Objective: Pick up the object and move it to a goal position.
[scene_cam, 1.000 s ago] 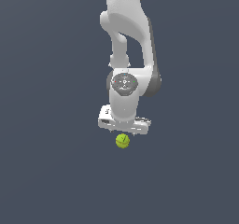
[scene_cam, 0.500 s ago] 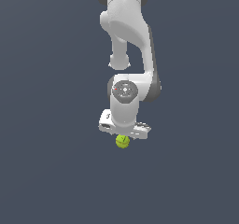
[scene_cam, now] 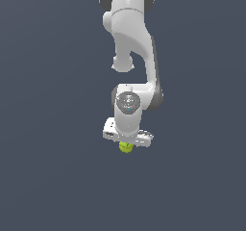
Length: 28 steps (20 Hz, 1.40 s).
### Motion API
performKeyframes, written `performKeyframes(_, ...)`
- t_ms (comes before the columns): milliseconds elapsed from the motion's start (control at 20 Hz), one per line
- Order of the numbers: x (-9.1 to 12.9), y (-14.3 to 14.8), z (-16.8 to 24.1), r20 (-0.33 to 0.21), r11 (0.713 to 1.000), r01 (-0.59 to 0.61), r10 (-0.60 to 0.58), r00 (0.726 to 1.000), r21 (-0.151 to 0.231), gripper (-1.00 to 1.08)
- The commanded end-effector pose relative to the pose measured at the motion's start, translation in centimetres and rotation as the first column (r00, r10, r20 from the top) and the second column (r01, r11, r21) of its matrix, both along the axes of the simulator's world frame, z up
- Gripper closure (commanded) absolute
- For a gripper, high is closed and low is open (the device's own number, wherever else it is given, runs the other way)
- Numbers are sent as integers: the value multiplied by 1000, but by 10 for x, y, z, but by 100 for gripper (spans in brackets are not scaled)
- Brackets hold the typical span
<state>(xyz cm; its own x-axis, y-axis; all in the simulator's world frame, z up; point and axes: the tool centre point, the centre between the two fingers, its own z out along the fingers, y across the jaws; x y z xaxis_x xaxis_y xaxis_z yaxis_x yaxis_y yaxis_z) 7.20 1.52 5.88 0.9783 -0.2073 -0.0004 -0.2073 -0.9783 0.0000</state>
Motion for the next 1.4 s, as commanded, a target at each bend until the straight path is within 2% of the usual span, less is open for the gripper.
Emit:
performKeyframes(0, 0, 0, -12, 0, 1000, 1, -1, 1000, 0, -92)
performKeyframes(300, 1, 0, -17, 0, 1000, 1, -1, 1000, 0, -92)
performKeyframes(350, 1, 0, -17, 0, 1000, 1, -1, 1000, 0, 108)
performKeyframes(1000, 0, 1, -16, -1, 1000, 1, -1, 1000, 0, 108)
performKeyframes(1350, -8, 7, 4, -1, 1000, 1, -1, 1000, 0, 108)
